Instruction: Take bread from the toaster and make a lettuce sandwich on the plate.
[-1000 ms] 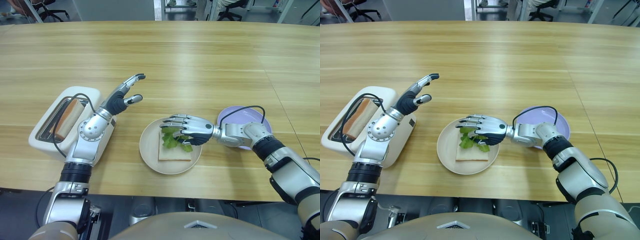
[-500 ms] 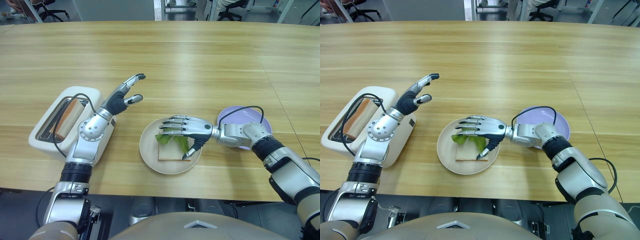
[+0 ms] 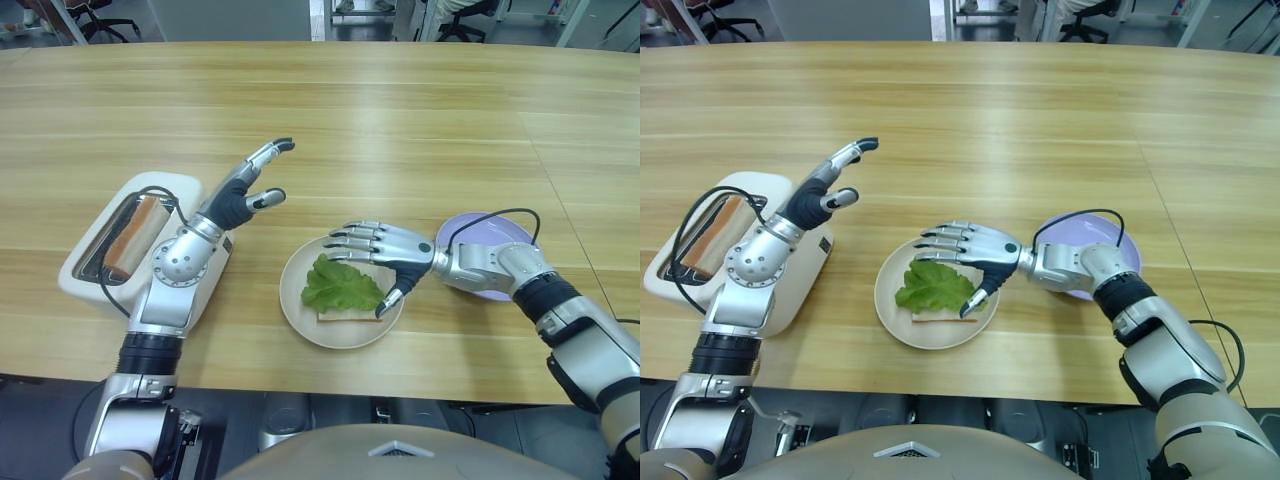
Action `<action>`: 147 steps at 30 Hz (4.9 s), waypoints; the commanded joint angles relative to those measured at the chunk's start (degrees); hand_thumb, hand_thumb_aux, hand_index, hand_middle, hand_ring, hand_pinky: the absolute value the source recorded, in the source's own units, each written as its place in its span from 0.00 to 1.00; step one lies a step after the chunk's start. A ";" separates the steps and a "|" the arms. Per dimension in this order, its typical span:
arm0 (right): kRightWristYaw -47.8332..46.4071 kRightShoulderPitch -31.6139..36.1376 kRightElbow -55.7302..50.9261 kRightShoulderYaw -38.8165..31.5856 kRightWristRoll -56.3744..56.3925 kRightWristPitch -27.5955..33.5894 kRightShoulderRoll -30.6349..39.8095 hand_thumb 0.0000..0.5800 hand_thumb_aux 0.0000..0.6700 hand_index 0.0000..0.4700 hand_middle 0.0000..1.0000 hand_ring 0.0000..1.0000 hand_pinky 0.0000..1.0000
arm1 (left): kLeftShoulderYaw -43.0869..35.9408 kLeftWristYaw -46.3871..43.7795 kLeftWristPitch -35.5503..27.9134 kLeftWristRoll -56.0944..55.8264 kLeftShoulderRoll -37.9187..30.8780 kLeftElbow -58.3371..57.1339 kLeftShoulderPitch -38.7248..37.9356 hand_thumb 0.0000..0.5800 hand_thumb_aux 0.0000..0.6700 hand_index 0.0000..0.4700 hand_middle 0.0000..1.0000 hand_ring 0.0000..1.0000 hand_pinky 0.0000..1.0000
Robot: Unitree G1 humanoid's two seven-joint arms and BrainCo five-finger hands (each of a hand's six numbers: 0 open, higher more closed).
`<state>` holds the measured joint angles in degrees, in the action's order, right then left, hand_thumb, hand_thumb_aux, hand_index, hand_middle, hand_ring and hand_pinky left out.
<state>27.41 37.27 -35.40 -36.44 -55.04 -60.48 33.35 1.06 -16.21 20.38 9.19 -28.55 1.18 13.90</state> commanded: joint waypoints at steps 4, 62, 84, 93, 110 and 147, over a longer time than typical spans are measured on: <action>0.22 -2.68 4.78 8.55 5.52 0.74 2.25 0.00 0.00 0.00 0.00 0.00 0.00 | 7.03 3.19 -4.53 3.85 -3.67 8.57 -0.70 0.00 0.00 0.00 0.00 0.00 0.00; 0.72 -8.01 3.74 13.22 1.13 5.52 3.73 0.00 0.00 0.00 0.00 0.00 0.00 | 20.17 -1.93 -19.30 22.88 -22.53 11.59 -25.93 1.00 1.00 0.98 0.00 0.00 0.00; 1.43 -7.29 2.56 12.47 0.70 5.74 3.64 0.00 0.00 0.00 0.00 0.00 0.00 | 24.30 5.08 -17.43 20.80 -21.50 10.68 -20.55 1.00 1.00 0.98 0.69 0.69 0.69; 1.97 -6.91 2.02 12.15 0.21 5.89 3.50 0.00 0.00 0.00 0.00 0.00 0.00 | 28.41 9.30 -17.02 17.45 -19.19 11.16 -16.07 1.00 1.00 0.98 0.71 0.71 0.71; 2.82 -6.70 1.48 11.63 0.30 6.26 3.22 0.00 0.00 0.00 0.00 0.00 0.00 | 31.44 12.73 -13.22 4.34 -14.80 11.54 -5.90 1.00 1.00 0.98 0.61 0.61 0.61; 5.21 -8.27 9.10 31.28 7.72 12.27 19.11 0.00 0.00 0.00 0.00 0.00 0.00 | -7.47 -25.54 -19.25 -16.43 7.23 -20.36 15.08 1.00 1.00 0.98 1.00 1.00 1.00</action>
<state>33.36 29.08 -27.21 -4.22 -46.19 -48.44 52.95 -4.90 -38.88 1.84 -6.77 -21.49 -16.23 28.48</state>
